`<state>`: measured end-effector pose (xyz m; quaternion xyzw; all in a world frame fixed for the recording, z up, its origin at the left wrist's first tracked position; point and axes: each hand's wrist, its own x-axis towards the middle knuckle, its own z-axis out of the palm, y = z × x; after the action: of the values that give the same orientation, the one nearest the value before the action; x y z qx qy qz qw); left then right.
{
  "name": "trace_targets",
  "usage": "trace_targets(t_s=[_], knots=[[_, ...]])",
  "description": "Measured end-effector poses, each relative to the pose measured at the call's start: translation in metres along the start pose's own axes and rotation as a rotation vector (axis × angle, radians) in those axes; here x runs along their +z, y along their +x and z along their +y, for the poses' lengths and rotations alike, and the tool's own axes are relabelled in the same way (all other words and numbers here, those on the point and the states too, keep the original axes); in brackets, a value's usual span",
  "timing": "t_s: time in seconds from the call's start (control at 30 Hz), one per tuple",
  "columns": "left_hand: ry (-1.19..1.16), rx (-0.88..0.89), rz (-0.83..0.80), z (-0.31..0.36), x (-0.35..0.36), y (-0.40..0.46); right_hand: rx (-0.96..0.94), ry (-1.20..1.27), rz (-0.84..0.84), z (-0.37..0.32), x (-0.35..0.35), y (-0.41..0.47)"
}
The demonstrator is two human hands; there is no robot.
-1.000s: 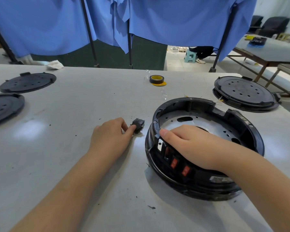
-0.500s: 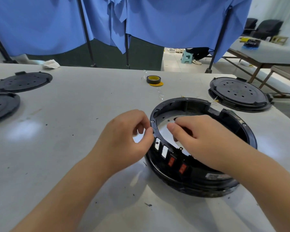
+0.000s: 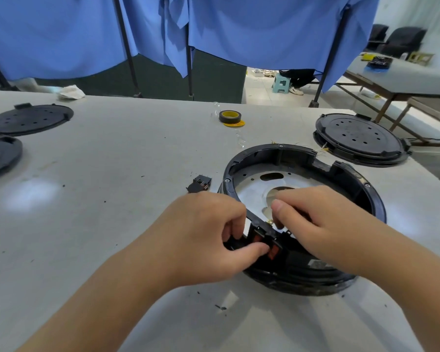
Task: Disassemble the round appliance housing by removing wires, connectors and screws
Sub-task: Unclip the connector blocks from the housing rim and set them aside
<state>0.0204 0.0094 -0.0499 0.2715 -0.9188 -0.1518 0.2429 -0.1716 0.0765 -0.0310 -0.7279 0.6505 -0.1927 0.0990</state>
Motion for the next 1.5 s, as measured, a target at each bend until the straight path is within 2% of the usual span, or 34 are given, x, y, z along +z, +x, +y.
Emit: trace_targets(t_s=[0.1, 0.33, 0.6, 1.13, 1.5], knots=[[0.072, 0.006, -0.002, 0.0, 0.001, -0.001, -0.032, -0.084, 0.077, -0.005, -0.001, -0.007], [0.079, -0.053, -0.004, -0.001, 0.0, 0.002, -0.003, -0.089, 0.108, -0.008, 0.004, -0.016], [0.096, -0.104, -0.012, -0.001, -0.001, 0.003, 0.051, -0.059, 0.053, -0.006, 0.012, -0.016], [0.151, -0.088, 0.045, 0.007, 0.002, 0.002, -0.001, 0.046, 0.073, -0.006, 0.011, -0.014], [0.174, -0.008, 0.044, 0.003, -0.002, 0.001, -0.026, 0.136, 0.056, -0.002, 0.007, -0.012]])
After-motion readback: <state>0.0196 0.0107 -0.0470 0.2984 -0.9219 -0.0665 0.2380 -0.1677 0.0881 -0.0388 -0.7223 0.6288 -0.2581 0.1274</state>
